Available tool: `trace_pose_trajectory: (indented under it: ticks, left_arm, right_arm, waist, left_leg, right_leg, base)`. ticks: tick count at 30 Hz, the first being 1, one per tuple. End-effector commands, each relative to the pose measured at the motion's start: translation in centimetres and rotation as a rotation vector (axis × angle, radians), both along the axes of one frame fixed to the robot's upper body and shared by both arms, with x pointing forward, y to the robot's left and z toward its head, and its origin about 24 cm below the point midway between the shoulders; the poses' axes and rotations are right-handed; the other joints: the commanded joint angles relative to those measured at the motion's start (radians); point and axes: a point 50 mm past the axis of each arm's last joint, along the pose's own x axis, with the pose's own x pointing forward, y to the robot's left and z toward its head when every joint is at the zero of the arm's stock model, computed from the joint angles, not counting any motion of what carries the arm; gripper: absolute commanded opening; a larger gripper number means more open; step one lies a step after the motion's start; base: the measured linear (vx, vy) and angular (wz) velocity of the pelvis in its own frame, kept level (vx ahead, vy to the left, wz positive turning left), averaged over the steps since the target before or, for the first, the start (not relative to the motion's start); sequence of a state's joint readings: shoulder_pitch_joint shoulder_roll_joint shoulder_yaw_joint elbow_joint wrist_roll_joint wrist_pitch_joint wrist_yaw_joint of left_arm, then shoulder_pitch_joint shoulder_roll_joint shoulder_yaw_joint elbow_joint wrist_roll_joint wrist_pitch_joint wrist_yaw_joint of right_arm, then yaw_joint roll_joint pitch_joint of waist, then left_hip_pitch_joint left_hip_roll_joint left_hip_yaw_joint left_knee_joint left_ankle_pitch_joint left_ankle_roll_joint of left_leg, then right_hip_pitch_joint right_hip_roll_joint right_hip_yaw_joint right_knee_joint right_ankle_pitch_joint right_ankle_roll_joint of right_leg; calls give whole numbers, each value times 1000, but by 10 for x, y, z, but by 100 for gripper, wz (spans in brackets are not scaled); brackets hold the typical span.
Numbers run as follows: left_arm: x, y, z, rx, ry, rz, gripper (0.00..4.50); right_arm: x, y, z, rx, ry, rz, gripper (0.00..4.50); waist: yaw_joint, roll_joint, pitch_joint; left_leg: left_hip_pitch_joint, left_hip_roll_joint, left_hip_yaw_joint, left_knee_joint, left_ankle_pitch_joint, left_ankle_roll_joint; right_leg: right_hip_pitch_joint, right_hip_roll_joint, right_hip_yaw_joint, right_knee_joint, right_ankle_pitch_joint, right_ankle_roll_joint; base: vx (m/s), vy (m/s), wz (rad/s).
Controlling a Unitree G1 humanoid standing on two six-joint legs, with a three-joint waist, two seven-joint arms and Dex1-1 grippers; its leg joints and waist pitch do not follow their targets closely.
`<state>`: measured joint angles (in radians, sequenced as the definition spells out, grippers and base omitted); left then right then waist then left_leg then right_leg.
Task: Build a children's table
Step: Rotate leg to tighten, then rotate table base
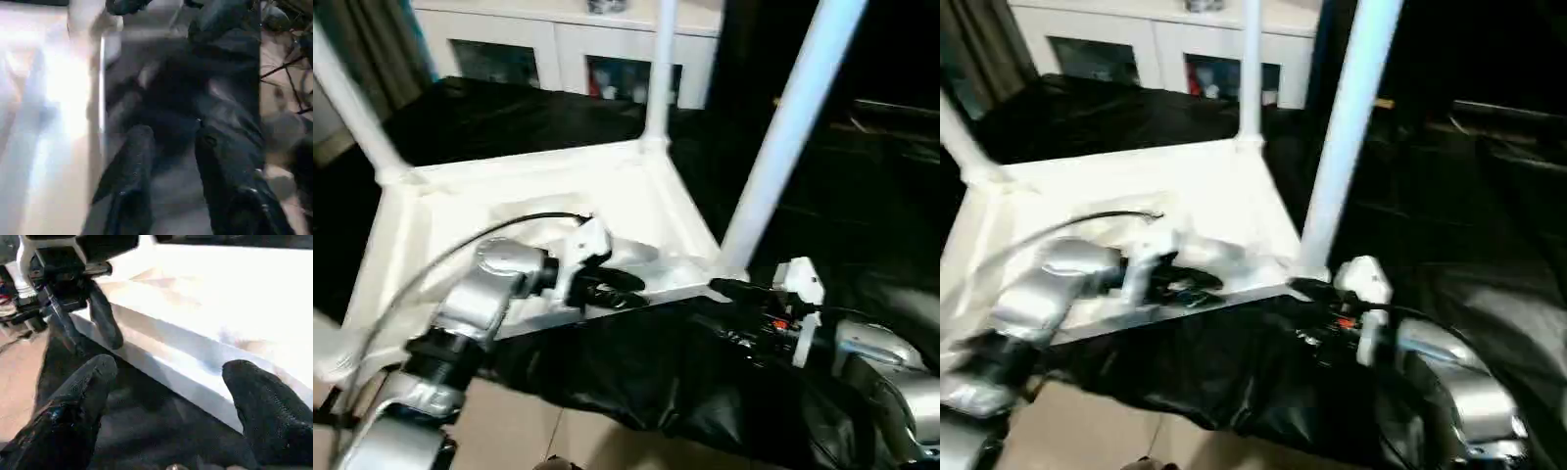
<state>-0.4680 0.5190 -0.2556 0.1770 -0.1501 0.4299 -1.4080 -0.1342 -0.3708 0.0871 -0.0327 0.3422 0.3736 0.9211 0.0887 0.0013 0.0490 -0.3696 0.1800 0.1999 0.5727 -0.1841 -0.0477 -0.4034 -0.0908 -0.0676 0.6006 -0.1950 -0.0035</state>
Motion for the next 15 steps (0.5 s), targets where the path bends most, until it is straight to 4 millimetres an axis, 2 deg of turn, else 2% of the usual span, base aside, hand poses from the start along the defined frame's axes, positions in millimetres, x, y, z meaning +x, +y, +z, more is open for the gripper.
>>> trace_pose_trajectory:
  ticks: [1, 2, 3, 4, 5, 6, 7, 8, 9, 10, 11, 15]
  left_arm:
    - [-4, -1, 5, 1, 16, -36, 197]
    - [-11, 10, 3, 37, 47, -10, 210]
    - [-16, 20, 2, 76, 70, 25, 215]
    - [-20, 26, 0, 103, 83, 60, 226]
    - [-22, 30, -2, 119, 94, 85, 226]
    - [-23, 31, -2, 123, 99, 89, 251]
    - [-25, 32, -2, 129, 105, 97, 256]
    - [-27, 32, -3, 135, 115, 111, 256]
    - [-31, 34, -5, 158, 122, 127, 264]
    - [-31, 34, -5, 162, 120, 131, 278]
    - [-32, 34, -7, 174, 114, 144, 292]
    - [-30, 35, -9, 198, 89, 163, 324]
  right_arm:
    - [3, 2, -3, -17, -3, -12, 397]
    - [10, 19, -6, 10, -11, -21, 397]
    - [18, 38, -9, 43, -9, -46, 397]
    - [24, 54, -9, 80, -11, -48, 397]
    - [29, 67, -8, 107, -16, -59, 397]
    - [31, 70, -8, 112, -17, -71, 397]
    - [34, 74, -7, 119, -18, -87, 397]
    - [40, 80, -6, 135, -24, -123, 397]
    - [56, 86, -6, 140, -23, -246, 397]
    - [58, 87, -6, 142, -23, -263, 397]
    - [64, 88, -5, 149, -22, -313, 397]
    - [82, 82, -3, 150, -21, -483, 397]
  waist:
    - [-3, 4, -51]
    - [2, 4, -52]
    - [1, -11, -51]
    - [-1, -7, -51]
    - [-6, -6, -52]
    - [-10, -4, -51]
    - [-8, -3, -51]
    - [-4, -3, -51]
    - [-4, 0, -52]
    - [-3, -1, -52]
    - [2, 2, -53]
    - [0, 1, -55]
  left_leg:
    - [18, 57, -24, -72, -213, 32]
    - [24, 57, -22, -70, -220, 23]
    - [16, 58, -25, -75, -224, 14]
    - [14, 56, -30, -78, -219, 4]
    - [18, 57, -29, -78, -236, -10]
    - [19, 57, -30, -80, -242, -17]
    - [25, 56, -27, -78, -247, -26]
    - [25, 56, -27, -78, -229, -27]
    - [26, 55, -25, -78, -217, -35]
    - [27, 53, -25, -79, -214, -40]
    - [32, 51, -21, -76, -209, -42]
    - [25, 47, -23, -76, -189, -51]
  right_leg:
    - [40, -60, 49, -68, -208, -237]
    - [38, -58, 49, -69, -208, -233]
    - [38, -66, 52, -60, -210, -240]
    - [41, -66, 50, -59, -220, -234]
    - [35, -66, 51, -58, -229, -229]
    - [33, -65, 52, -58, -230, -230]
    - [31, -64, 54, -60, -221, -228]
    - [35, -61, 55, -56, -186, -228]
    - [31, -60, 55, -51, -156, -237]
    - [33, -60, 55, -50, -151, -239]
    - [30, -57, 55, -50, -136, -238]
    - [39, -56, 55, -44, -93, -227]
  base:
    - [0, 0, 0]
    - [0, 0, 0]
    - [0, 0, 0]
    - [0, 0, 0]
    - [0, 0, 0]
    - [0, 0, 0]
    - [0, 0, 0]
    - [0, 0, 0]
    - [0, 0, 0]
    - [0, 0, 0]
    - [0, 0, 0]
    - [0, 0, 0]
